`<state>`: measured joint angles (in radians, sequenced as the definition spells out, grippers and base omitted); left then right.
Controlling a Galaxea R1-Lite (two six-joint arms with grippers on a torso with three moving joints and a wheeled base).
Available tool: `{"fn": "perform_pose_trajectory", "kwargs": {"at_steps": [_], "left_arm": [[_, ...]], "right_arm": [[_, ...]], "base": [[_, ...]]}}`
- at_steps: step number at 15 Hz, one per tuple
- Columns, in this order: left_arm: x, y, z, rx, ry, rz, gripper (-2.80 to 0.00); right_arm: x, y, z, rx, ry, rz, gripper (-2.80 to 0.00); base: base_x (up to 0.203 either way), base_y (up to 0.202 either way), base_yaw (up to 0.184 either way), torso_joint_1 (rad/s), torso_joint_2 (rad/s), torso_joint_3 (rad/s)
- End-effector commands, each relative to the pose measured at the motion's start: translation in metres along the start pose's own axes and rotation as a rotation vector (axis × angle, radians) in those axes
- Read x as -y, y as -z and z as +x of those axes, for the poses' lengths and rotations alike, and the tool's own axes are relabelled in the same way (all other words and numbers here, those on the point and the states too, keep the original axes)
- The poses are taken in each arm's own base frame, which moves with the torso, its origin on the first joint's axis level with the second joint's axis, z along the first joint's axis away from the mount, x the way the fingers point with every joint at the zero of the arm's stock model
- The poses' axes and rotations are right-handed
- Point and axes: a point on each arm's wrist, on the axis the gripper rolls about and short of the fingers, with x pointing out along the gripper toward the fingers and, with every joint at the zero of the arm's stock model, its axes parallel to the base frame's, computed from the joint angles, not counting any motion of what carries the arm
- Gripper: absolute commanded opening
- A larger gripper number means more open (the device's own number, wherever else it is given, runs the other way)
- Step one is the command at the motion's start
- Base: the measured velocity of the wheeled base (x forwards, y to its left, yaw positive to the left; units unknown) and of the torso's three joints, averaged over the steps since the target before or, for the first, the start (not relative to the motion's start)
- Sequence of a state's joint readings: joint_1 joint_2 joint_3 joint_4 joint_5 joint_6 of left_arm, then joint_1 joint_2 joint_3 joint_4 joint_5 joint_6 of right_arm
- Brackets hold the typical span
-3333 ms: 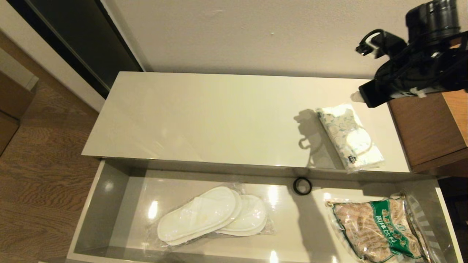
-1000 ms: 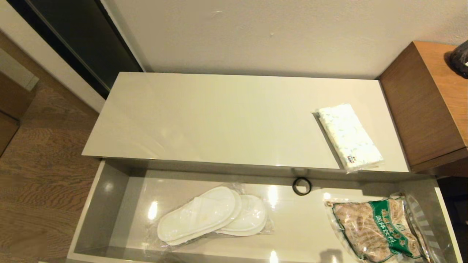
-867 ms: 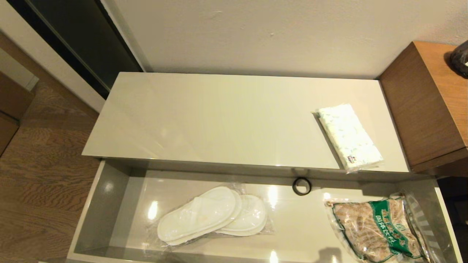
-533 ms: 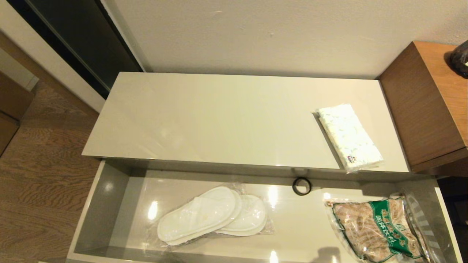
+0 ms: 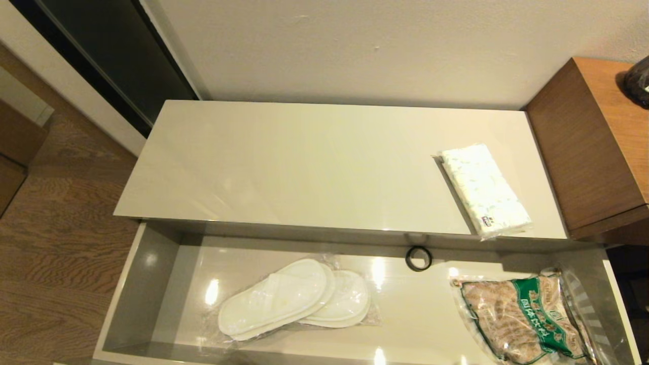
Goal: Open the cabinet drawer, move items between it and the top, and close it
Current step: Close the drawer
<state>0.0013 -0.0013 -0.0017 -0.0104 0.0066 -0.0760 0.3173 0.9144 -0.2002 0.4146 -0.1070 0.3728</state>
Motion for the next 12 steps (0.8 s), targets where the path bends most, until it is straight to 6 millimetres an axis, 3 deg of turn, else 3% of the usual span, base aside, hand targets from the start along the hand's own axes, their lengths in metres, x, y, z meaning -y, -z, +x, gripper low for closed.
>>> {"fn": "perform_pose_trajectory", "kwargs": {"at_steps": [1,4,9,12], "left_arm": [[0.000,0.000,0.000,-0.001,0.000,-0.001,-2.80],[0.000,0.000,0.000,-0.001,-0.001,-0.001,-2.80],[0.000,0.000,0.000,-0.001,0.000,-0.001,-2.80],[0.000,0.000,0.000,-0.001,0.000,-0.001,-2.80]], "right_arm": [[-0.002,-0.002,0.009,-0.076,0.034,0.027,-2.80],[-0.009,-0.019,0.019,-0.064,0.081,0.180,-2.80],[-0.015,-0.032,0.048,-0.241,0.315,0.167,-2.80],[-0.025,-0.041,0.060,-0.303,0.335,0.121,-2.80]], "base": [[0.000,0.000,0.000,0.000,0.00,0.000],[0.000,0.000,0.000,0.000,0.00,0.000],[0.000,0.000,0.000,0.000,0.00,0.000],[0.000,0.000,0.000,0.000,0.00,0.000]]}}
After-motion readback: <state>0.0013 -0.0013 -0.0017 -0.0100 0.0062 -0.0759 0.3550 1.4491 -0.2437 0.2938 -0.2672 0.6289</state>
